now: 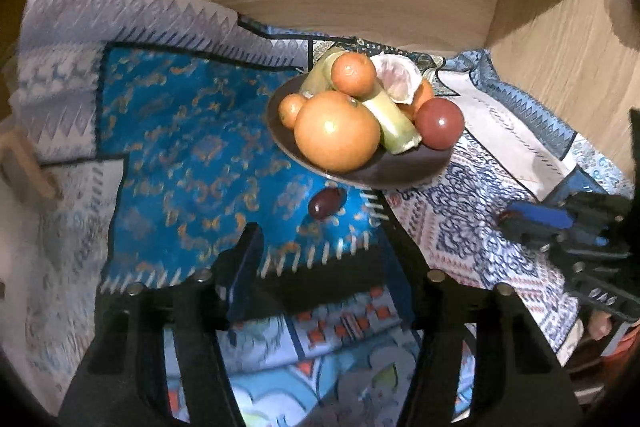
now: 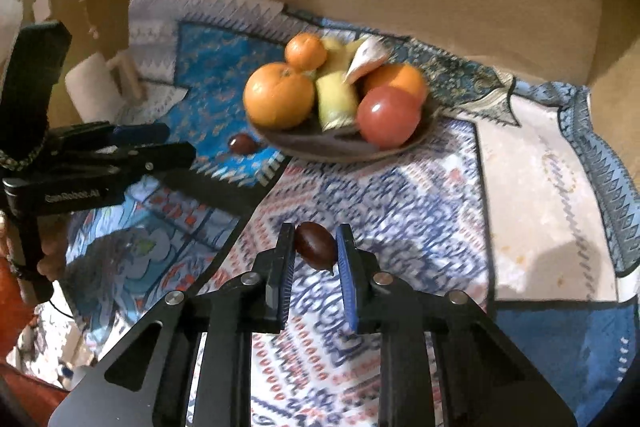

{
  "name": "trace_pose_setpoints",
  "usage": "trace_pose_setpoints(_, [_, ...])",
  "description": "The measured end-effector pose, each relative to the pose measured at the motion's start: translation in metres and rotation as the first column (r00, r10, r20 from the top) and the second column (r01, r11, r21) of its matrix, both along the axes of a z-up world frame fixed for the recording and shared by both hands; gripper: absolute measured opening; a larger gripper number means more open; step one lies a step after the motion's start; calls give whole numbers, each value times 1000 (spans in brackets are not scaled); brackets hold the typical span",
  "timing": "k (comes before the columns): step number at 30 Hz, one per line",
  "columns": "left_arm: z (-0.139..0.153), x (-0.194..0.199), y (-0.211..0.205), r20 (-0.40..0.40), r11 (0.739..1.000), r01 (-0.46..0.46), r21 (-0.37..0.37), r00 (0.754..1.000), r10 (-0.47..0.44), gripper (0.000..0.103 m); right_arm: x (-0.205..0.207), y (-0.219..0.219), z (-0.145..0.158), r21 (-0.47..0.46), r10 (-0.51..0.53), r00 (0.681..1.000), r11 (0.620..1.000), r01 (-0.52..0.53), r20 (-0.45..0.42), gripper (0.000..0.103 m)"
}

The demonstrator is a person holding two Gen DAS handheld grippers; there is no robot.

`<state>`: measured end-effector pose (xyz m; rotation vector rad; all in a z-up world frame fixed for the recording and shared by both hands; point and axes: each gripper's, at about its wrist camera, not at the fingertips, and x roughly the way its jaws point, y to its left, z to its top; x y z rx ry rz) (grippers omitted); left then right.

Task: Organize fruits
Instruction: 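Grasp a dark brown date with the right tool while the left tool grasps another date, then carry both dates onto the plate and open both tools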

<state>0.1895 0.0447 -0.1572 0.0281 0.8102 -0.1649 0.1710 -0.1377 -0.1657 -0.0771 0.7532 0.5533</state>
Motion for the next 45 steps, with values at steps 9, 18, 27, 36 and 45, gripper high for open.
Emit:
trace_pose_setpoints(9, [-21, 47, -5, -104, 999, 37, 5, 994, -36, 42, 20, -15, 10, 15, -36, 999, 999, 36, 5, 19])
trace_pose_setpoints(18, [-31, 60, -8, -122, 999, 46, 0, 991, -46, 22, 35, -11, 8, 6, -17, 1000, 1000, 17, -1, 19])
trace_pose_setpoints(27, [-17, 44, -8, -83, 999, 41, -3, 996, -42, 22, 44, 3, 9, -5, 26, 1000, 1000, -26, 10, 19])
trace_pose_setpoints(36, [14, 22, -26, 33, 997, 64, 36, 997, -66, 22, 56, 15, 9, -15, 60, 998, 998, -59, 22, 19])
trace_pose_setpoints(45, [2, 36, -41, -5, 996, 87, -11, 996, -87, 22, 70, 29, 0, -23, 97, 995, 995, -97, -8, 19])
